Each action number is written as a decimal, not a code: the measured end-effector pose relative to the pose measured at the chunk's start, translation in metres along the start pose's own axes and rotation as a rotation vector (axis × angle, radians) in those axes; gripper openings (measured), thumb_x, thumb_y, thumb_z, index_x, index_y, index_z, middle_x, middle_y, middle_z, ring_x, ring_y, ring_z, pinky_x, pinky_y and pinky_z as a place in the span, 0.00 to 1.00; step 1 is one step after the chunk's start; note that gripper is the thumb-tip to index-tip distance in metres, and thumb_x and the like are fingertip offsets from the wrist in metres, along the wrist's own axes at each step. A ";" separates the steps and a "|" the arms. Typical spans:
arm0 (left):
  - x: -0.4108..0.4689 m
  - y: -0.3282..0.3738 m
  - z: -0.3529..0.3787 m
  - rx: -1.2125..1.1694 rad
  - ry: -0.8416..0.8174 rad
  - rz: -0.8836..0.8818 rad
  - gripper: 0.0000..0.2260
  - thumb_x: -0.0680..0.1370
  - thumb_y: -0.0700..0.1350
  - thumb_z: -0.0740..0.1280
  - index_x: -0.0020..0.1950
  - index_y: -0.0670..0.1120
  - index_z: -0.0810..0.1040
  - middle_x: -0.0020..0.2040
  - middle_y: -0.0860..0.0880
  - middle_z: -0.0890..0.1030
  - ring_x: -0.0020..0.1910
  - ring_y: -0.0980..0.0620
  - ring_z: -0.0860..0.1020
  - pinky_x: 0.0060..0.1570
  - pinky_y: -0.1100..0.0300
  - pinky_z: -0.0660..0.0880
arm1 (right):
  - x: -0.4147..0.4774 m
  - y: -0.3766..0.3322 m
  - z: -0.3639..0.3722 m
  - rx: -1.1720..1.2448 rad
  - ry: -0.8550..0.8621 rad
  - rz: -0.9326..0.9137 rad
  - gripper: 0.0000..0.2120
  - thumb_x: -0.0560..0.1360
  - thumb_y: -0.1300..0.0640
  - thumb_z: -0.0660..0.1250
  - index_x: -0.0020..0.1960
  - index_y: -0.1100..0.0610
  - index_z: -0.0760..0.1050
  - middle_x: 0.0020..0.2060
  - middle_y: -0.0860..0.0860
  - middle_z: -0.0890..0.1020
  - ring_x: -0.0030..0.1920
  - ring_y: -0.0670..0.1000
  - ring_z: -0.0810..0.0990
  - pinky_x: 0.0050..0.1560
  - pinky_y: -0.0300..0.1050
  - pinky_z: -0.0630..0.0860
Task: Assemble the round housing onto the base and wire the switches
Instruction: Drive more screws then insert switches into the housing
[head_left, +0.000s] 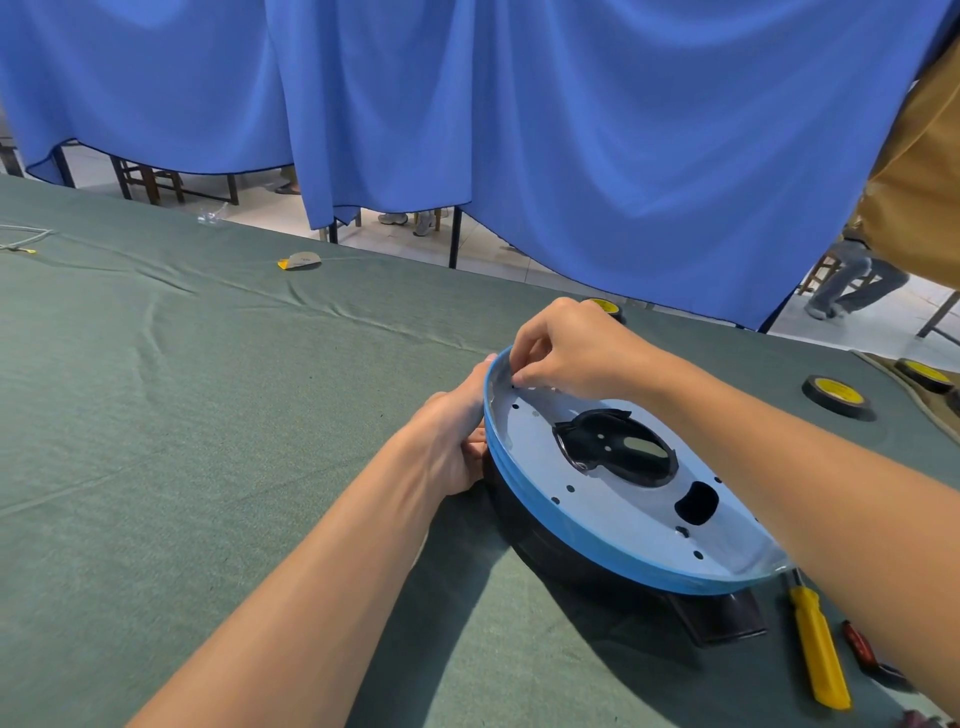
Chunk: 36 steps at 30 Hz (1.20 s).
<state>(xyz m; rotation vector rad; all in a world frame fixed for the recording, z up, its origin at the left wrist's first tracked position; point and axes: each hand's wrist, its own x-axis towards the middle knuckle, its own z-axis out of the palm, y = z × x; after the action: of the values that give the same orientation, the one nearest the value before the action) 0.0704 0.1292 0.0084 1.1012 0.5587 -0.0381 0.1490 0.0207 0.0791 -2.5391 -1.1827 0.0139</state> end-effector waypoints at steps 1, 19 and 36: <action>0.001 0.000 0.000 -0.005 -0.003 -0.001 0.17 0.75 0.58 0.71 0.50 0.45 0.75 0.42 0.47 0.78 0.37 0.49 0.74 0.39 0.59 0.71 | 0.000 0.001 0.000 -0.003 0.000 -0.005 0.02 0.70 0.59 0.74 0.41 0.52 0.85 0.29 0.39 0.80 0.33 0.36 0.78 0.29 0.26 0.68; -0.009 0.012 -0.009 0.049 -0.110 -0.085 0.19 0.68 0.51 0.72 0.54 0.44 0.75 0.51 0.45 0.75 0.49 0.46 0.71 0.58 0.52 0.73 | -0.074 0.028 -0.022 0.045 0.286 0.198 0.09 0.77 0.52 0.66 0.41 0.54 0.82 0.35 0.46 0.82 0.44 0.50 0.79 0.48 0.44 0.74; -0.061 0.005 -0.011 0.182 0.087 -0.078 0.21 0.66 0.53 0.70 0.51 0.40 0.73 0.44 0.45 0.77 0.40 0.46 0.76 0.37 0.54 0.74 | -0.228 0.067 -0.003 -0.166 0.135 0.704 0.11 0.74 0.50 0.66 0.55 0.50 0.76 0.55 0.58 0.79 0.55 0.60 0.77 0.50 0.50 0.74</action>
<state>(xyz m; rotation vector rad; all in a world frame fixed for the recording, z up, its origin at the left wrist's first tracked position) 0.0153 0.1264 0.0363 1.2617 0.6864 -0.1116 0.0496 -0.1900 0.0310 -2.9093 -0.2050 -0.0876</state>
